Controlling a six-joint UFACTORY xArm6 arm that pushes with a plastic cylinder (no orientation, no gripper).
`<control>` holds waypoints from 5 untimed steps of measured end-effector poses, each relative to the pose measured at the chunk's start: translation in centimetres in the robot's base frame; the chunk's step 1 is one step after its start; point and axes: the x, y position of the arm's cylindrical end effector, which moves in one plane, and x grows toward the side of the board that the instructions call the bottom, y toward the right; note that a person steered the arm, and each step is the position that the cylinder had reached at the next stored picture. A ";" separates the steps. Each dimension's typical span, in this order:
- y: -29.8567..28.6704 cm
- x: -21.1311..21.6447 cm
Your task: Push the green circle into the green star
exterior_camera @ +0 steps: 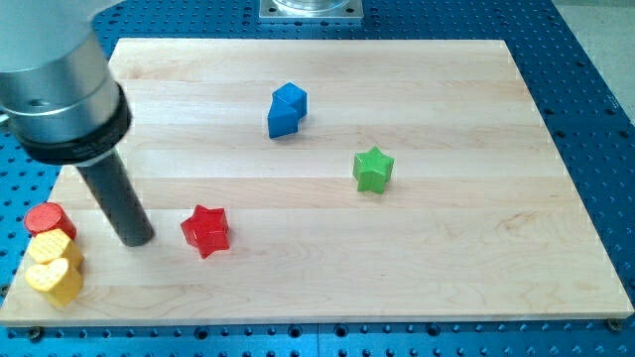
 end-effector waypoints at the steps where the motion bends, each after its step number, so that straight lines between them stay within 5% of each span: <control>1: -2.0 -1.6; 3: -9.1 -5.1; 4: -8.4 -8.4; 5: -1.4 -7.7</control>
